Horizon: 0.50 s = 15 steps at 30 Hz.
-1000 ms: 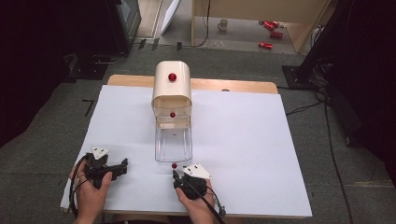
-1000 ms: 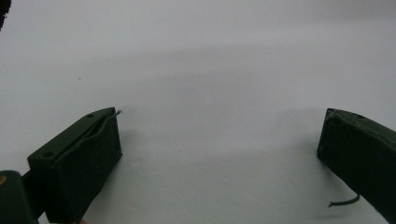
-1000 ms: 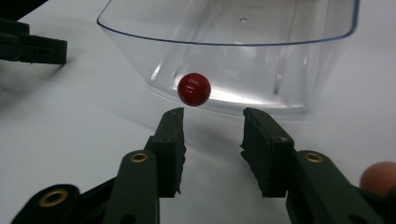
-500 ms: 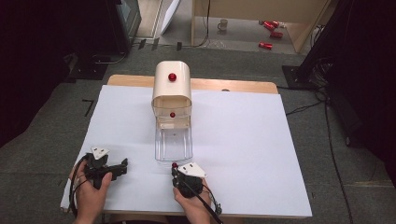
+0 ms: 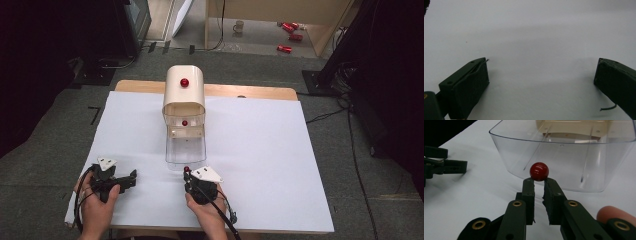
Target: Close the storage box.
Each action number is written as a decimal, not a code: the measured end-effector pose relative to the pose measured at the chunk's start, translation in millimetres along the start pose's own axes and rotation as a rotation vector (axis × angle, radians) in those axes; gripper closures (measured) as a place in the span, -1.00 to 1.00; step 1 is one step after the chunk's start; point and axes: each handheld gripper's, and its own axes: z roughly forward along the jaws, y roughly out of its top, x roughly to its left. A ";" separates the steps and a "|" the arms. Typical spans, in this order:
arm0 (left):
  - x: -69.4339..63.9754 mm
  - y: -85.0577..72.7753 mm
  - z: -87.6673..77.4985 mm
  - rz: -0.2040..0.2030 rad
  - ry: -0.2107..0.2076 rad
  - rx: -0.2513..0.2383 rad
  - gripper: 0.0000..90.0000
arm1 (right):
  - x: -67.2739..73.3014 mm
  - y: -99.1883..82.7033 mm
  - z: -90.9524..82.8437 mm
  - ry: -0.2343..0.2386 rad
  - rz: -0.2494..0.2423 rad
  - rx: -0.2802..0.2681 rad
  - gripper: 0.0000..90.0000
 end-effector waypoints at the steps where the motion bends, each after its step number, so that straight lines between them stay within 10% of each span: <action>1: 0.0 0.0 0.0 0.000 0.000 0.000 -1.00 | -0.9 3.2 2.1 -0.002 -0.005 0.002 0.79; 15: 0.1 0.0 0.0 0.000 0.000 0.000 -1.00 | -4.6 21.1 22.5 0.002 -0.026 0.024 0.79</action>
